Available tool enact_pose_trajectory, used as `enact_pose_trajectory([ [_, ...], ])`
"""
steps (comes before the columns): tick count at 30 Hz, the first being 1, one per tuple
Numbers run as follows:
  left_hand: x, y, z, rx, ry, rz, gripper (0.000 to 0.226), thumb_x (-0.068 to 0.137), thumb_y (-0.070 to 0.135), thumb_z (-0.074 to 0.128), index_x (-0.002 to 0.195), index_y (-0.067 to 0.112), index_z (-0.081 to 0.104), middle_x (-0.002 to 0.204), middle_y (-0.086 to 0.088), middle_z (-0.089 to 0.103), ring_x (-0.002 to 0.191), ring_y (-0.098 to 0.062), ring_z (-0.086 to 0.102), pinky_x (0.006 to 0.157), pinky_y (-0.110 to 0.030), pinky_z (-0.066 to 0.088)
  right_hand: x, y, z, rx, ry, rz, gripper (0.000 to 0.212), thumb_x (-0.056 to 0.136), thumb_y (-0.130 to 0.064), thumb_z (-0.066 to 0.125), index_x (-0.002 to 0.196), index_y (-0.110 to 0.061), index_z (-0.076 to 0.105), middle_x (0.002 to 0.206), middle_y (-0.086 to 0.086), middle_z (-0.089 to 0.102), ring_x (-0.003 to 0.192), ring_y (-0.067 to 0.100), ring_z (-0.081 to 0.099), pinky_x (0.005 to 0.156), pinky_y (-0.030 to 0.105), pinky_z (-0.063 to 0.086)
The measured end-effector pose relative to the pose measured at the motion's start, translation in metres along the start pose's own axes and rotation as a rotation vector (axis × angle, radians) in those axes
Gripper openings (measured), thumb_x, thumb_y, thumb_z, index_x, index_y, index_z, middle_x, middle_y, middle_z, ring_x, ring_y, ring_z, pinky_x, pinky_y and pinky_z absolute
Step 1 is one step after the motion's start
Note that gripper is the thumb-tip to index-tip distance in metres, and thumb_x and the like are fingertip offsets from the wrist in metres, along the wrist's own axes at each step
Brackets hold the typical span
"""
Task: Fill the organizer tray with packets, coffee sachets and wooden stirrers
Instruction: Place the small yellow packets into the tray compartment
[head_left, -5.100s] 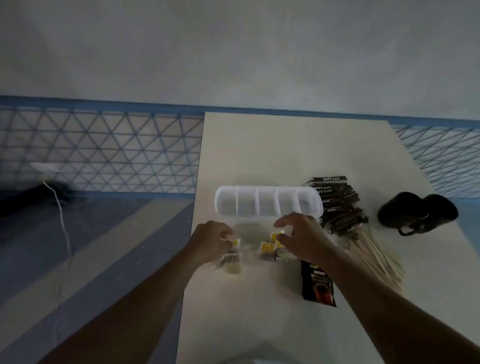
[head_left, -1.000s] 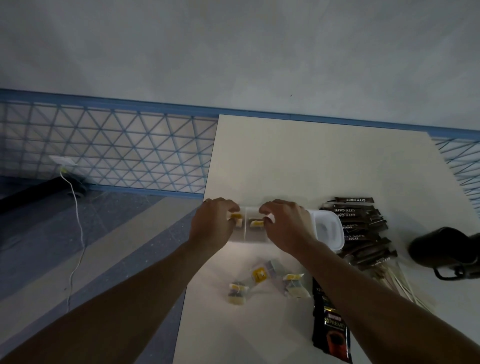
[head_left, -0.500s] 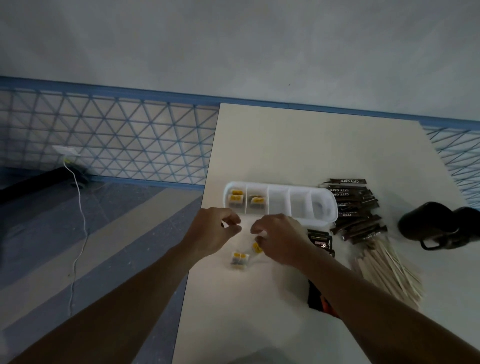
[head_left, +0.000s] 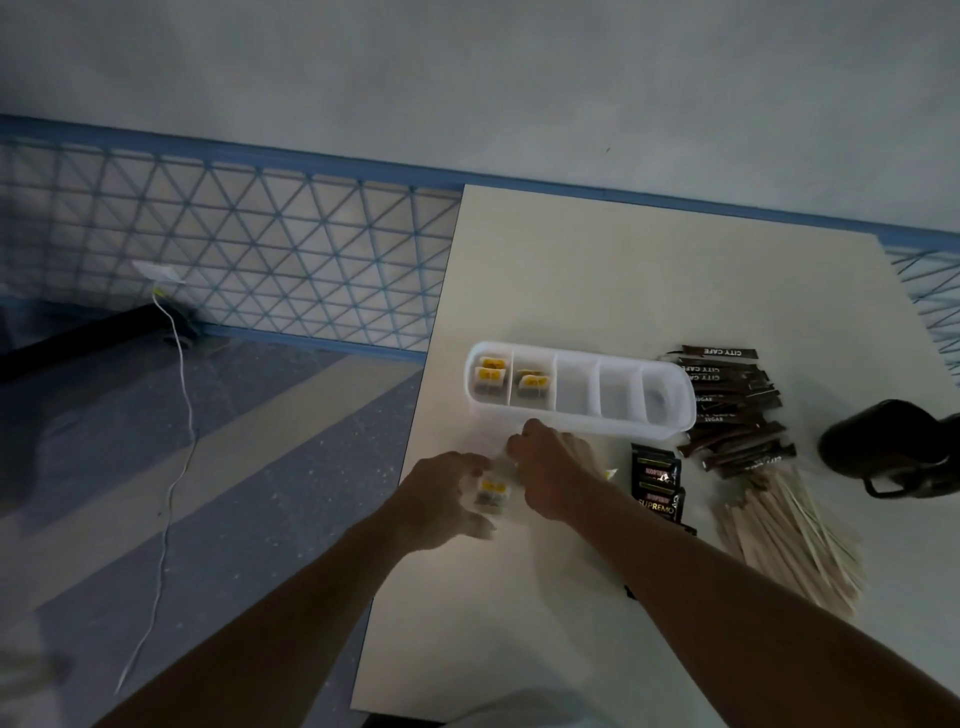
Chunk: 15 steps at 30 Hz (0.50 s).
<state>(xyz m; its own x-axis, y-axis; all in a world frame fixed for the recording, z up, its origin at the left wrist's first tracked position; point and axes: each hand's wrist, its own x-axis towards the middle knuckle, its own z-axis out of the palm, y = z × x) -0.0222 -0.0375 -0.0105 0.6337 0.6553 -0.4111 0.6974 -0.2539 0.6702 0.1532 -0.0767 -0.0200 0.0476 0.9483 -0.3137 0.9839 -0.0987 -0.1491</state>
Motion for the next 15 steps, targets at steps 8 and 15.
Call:
enact_pose_trajectory([
  [8, 0.002, -0.003, 0.023, 0.088, 0.167, -0.014, 0.037, 0.083, 0.03, 0.075, 0.117, 0.015, 0.069, 0.114, -0.006, 0.071, 0.101, -0.023, 0.067, 0.094, -0.034, 0.052, 0.006, -0.003, 0.003, 0.014, -0.01, -0.012, 0.03, 0.084, -0.022, 0.071, 0.111, -0.019, 0.058, 0.104, 0.003, 0.057, 0.09, 0.027, 0.063, 0.075, 0.036, 0.053],
  [15, 0.004, 0.001, 0.029, 0.085, 0.273, -0.008, 0.023, 0.087, 0.035, 0.068, 0.102, 0.02, 0.077, 0.099, -0.001, 0.075, 0.086, -0.016, 0.068, 0.084, -0.032, 0.053, 0.005, -0.003, 0.004, 0.072, -0.037, 0.015, 0.014, 0.085, -0.019, 0.071, 0.099, -0.018, 0.068, 0.094, 0.001, 0.062, 0.081, 0.02, 0.062, 0.074, 0.031, 0.055],
])
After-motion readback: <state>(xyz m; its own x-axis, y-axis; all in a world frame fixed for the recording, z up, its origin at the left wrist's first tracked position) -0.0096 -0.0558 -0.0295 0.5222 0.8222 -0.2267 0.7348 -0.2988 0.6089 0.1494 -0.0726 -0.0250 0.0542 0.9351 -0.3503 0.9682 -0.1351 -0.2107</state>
